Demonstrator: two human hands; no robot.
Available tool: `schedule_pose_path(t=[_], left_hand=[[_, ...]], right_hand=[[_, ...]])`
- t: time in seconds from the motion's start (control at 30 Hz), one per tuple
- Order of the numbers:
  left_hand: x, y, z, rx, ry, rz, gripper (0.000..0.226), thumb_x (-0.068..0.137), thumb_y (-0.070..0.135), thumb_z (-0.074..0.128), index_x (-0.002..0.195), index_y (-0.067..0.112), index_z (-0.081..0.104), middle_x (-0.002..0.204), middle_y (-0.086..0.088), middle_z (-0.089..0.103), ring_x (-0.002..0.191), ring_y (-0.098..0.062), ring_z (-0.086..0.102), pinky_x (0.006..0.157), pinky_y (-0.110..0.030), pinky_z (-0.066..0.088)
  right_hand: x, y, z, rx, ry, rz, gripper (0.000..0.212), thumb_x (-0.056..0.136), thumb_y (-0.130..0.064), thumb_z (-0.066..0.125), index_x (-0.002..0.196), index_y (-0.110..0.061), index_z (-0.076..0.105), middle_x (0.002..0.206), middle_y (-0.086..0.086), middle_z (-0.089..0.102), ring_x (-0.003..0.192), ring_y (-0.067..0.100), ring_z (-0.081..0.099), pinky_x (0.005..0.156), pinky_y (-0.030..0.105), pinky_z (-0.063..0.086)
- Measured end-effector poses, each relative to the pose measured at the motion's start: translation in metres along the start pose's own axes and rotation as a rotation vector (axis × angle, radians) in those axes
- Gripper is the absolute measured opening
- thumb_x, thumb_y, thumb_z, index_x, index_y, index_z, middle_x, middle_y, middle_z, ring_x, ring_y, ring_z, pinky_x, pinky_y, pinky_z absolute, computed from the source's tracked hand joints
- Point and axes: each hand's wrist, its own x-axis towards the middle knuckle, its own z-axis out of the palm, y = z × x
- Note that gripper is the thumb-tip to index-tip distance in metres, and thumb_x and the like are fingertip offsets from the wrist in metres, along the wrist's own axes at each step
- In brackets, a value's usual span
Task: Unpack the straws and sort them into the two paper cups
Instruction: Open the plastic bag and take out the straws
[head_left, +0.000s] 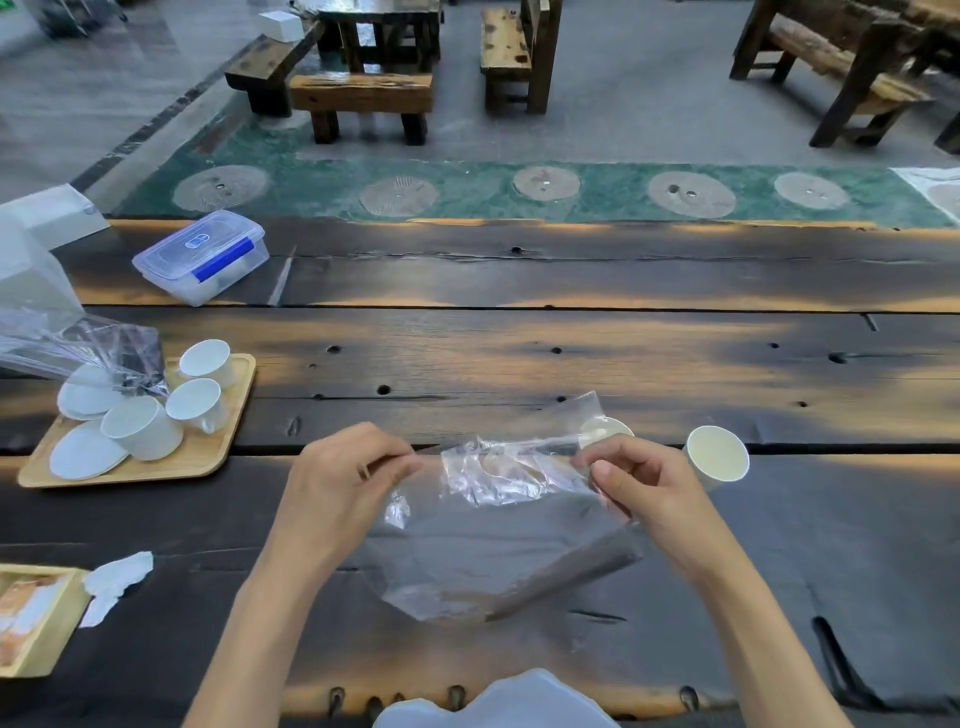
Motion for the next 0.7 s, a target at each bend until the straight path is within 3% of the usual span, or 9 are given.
schedule_pose_path(t=[0.13,0.17,0.27,0.37,0.47,0.6,0.7], left_hand=[[0.005,0.000,0.002,-0.029,0.041,-0.080,0.007,0.084,0.017,0.076,0.078,0.020,0.074,0.075,0.010,0.070,0.072,-0.008,0.060,0.066,-0.026,0.046],[0.006,0.000,0.004,0.032,0.012,-0.059,0.002,0.085,0.023,0.074,0.083,0.022,0.073,0.078,0.011,0.070,0.073,-0.007,0.059,0.068,-0.029,0.047],[0.014,0.012,0.016,0.233,-0.066,0.109,0.027,0.085,0.044,0.062,0.097,0.023,0.071,0.084,0.011,0.068,0.079,-0.014,0.063,0.070,-0.037,0.048],[0.022,0.027,0.028,0.205,-0.049,0.218,0.029,0.091,0.039,0.055,0.087,0.017,0.073,0.077,0.007,0.068,0.070,-0.019,0.064,0.058,-0.038,0.051],[0.029,0.023,0.030,0.143,0.014,0.180,0.032,0.094,0.038,0.053,0.081,0.014,0.070,0.071,0.008,0.063,0.065,-0.020,0.060,0.052,-0.038,0.050],[0.033,0.021,0.032,0.024,-0.013,0.110,0.022,0.093,0.034,0.055,0.088,0.017,0.069,0.079,0.010,0.064,0.071,-0.017,0.060,0.064,-0.039,0.052],[0.037,0.033,0.038,0.041,-0.056,0.161,0.019,0.090,0.036,0.060,0.094,0.020,0.070,0.081,0.011,0.065,0.072,-0.014,0.060,0.064,-0.036,0.051]], right_hand=[[-0.001,-0.005,0.002,-0.009,0.023,0.001,0.013,0.088,-0.015,0.063,0.086,-0.009,0.074,0.063,0.001,0.047,0.055,0.010,0.040,0.050,0.017,0.030],[-0.001,-0.005,0.002,-0.016,0.022,-0.003,0.012,0.088,-0.013,0.062,0.086,-0.008,0.073,0.062,0.000,0.048,0.055,0.010,0.040,0.050,0.017,0.031],[-0.001,-0.007,0.007,-0.049,0.000,0.001,0.011,0.091,-0.007,0.062,0.086,-0.005,0.072,0.059,-0.004,0.049,0.054,0.010,0.040,0.050,0.016,0.031],[-0.001,-0.009,0.013,-0.075,0.000,0.011,0.016,0.094,0.000,0.058,0.087,-0.003,0.071,0.059,-0.001,0.047,0.055,0.014,0.038,0.050,0.017,0.030],[-0.003,-0.011,0.012,-0.067,0.017,0.021,0.012,0.091,-0.010,0.063,0.088,-0.003,0.072,0.059,-0.002,0.047,0.058,0.016,0.038,0.051,0.020,0.029],[-0.006,-0.014,0.014,-0.065,0.033,0.022,0.017,0.087,-0.017,0.062,0.087,-0.004,0.073,0.059,0.000,0.045,0.061,0.018,0.038,0.051,0.019,0.030],[-0.005,-0.014,0.021,-0.067,-0.006,0.016,0.015,0.092,-0.010,0.061,0.090,0.001,0.070,0.060,0.005,0.041,0.060,0.018,0.037,0.050,0.015,0.033]])
